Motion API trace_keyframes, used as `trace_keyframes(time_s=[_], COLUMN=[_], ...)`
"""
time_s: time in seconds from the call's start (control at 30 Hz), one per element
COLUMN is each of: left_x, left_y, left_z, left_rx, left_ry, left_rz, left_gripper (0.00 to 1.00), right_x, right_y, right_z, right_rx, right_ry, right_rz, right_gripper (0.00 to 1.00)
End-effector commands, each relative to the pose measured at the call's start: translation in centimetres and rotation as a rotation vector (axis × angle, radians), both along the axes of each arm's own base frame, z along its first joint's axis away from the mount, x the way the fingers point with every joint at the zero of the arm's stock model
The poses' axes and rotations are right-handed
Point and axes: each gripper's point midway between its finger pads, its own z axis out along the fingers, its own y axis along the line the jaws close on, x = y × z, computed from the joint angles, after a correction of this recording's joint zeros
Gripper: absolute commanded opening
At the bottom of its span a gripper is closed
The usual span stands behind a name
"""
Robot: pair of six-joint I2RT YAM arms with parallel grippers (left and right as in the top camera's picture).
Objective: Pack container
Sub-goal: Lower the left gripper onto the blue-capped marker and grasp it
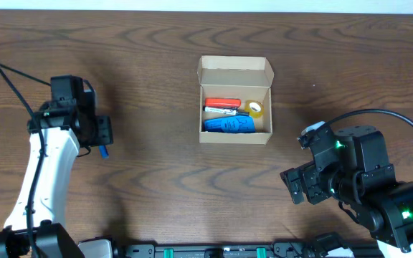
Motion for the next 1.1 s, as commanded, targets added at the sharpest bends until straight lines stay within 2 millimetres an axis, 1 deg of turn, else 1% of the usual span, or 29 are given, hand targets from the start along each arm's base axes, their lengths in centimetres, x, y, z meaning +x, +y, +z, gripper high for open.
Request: trace_keyframes(time_s=[0.0,0.2,0.43,0.53,0.73,0.93,1.07], left_x=[-0.4,0.1,0.8,1.1,1.1,1.0,1.0], left_y=[1.1,1.9,2.0,1.5,1.1,1.1,0.6], left_z=[-1.5,-4.0,-7.7,-8.8,-10.2,-10.9,-11.3], left_rx=[0.017,0.004,-0.02,-0.053,-0.076,-0.081,-0.107], left_ry=[0.001,0.002,0.061,0.074,0.098,0.113,0.121], left_rz=[0.047,0.111,0.164,0.161,0.164,0.164,0.159], left_gripper=[0.66,0.69,0.69,0.69,0.64,0.59,0.56], right_x=[0.0,0.0,0.0,0.0,0.0,0.0,0.0], right_y=[-0.1,-0.1,-0.1,-0.1,-0.1,-0.1,-0.1], right_z=[-0.1,-0.1,-0.1,-0.1,-0.1,-0.1,-0.1], right_rx=[0.002,0.002,0.002,0.002,0.002,0.002,0.002], right_ry=[0.003,0.003,0.003,0.003,0.003,0.003,0.003], right_rz=[-0.004,-0.004,-0.004,-0.004,-0.004,-0.004,-0.004], right_gripper=[0.99,0.99,0.99,0.99,0.99,0.99,1.0])
